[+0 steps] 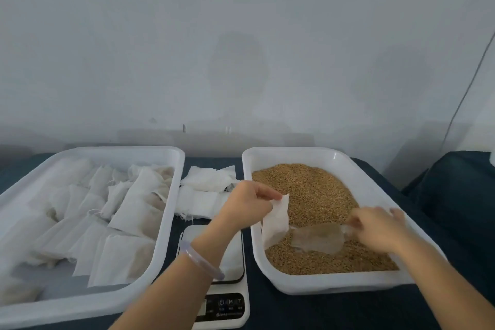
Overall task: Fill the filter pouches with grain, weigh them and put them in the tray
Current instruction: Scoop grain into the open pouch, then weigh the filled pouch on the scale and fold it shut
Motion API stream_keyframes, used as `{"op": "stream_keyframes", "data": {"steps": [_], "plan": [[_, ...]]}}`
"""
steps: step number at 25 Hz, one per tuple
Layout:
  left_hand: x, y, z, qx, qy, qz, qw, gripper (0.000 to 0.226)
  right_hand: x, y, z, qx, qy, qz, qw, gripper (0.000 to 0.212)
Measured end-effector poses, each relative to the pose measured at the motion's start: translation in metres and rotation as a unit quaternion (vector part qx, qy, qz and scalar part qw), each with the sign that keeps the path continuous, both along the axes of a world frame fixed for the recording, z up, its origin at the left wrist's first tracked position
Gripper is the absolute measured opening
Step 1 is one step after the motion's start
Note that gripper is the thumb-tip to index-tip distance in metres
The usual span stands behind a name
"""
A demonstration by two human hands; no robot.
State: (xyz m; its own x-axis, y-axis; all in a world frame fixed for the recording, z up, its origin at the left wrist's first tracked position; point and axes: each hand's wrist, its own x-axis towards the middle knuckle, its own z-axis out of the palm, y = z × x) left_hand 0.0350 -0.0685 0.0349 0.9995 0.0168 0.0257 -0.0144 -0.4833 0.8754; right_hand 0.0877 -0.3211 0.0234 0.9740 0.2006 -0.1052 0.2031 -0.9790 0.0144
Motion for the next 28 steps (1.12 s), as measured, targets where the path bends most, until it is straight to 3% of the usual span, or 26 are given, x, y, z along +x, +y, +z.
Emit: {"op": "stream_keyframes", "data": {"steps": [3, 4, 5, 6, 8, 10, 13, 14, 16, 17, 18, 21, 25, 28], "plan": [[-0.003, 0.011, 0.013, -0.066, 0.009, -0.003, 0.998, 0.045, 0.004, 0.005, -0.022, -0.001, 0.031, 0.010, 0.999, 0.014], [-0.004, 0.015, 0.016, -0.090, 0.012, -0.011, 0.996, 0.046, 0.005, 0.013, -0.021, 0.034, 0.018, 0.034, 0.999, 0.024], [-0.004, 0.018, 0.019, -0.114, 0.016, -0.024, 0.993, 0.048, 0.004, 0.024, -0.015, 0.128, 0.019, 0.064, 0.990, 0.037], [-0.005, 0.021, 0.022, -0.129, 0.019, -0.034, 0.991, 0.049, 0.000, 0.039, -0.006, 0.255, 0.052, 0.096, 0.961, 0.047], [-0.007, 0.024, 0.030, -0.119, 0.014, -0.046, 0.992, 0.049, -0.015, 0.071, 0.012, 0.454, 0.129, 0.162, 0.867, 0.048], [-0.010, 0.026, 0.038, -0.122, -0.007, -0.048, 0.991, 0.044, -0.022, 0.096, 0.019, 0.523, 0.153, 0.188, 0.817, 0.031], [-0.019, 0.046, 0.039, -0.159, -0.053, -0.027, 0.985, 0.019, -0.028, 0.123, 0.018, 0.572, 0.126, 0.177, 0.791, 0.015], [-0.022, 0.058, 0.035, -0.129, -0.054, -0.032, 0.990, 0.012, -0.029, 0.129, 0.015, 0.571, 0.107, 0.172, 0.796, 0.013], [-0.030, 0.081, 0.024, 0.040, -0.013, -0.053, 0.998, 0.028, -0.032, 0.143, 0.009, 0.543, 0.063, 0.168, 0.820, 0.008], [-0.033, 0.088, 0.016, 0.121, 0.004, -0.049, 0.991, 0.023, -0.035, 0.150, 0.006, 0.515, 0.042, 0.175, 0.838, 0.009], [-0.036, 0.092, 0.011, 0.181, 0.011, -0.032, 0.983, 0.016, -0.037, 0.158, 0.001, 0.476, 0.022, 0.192, 0.858, 0.015], [-0.034, 0.101, -0.004, 0.335, 0.031, -0.005, 0.942, 0.028, -0.039, 0.183, -0.013, 0.319, -0.013, 0.255, 0.913, 0.039], [-0.028, 0.095, -0.023, 0.453, 0.037, -0.016, 0.890, 0.029, -0.032, 0.204, -0.022, 0.175, 0.012, 0.279, 0.944, 0.042], [-0.027, 0.095, -0.035, 0.520, 0.032, -0.013, 0.853, 0.022, -0.031, 0.209, -0.022, 0.128, 0.010, 0.289, 0.949, 0.042]]}}
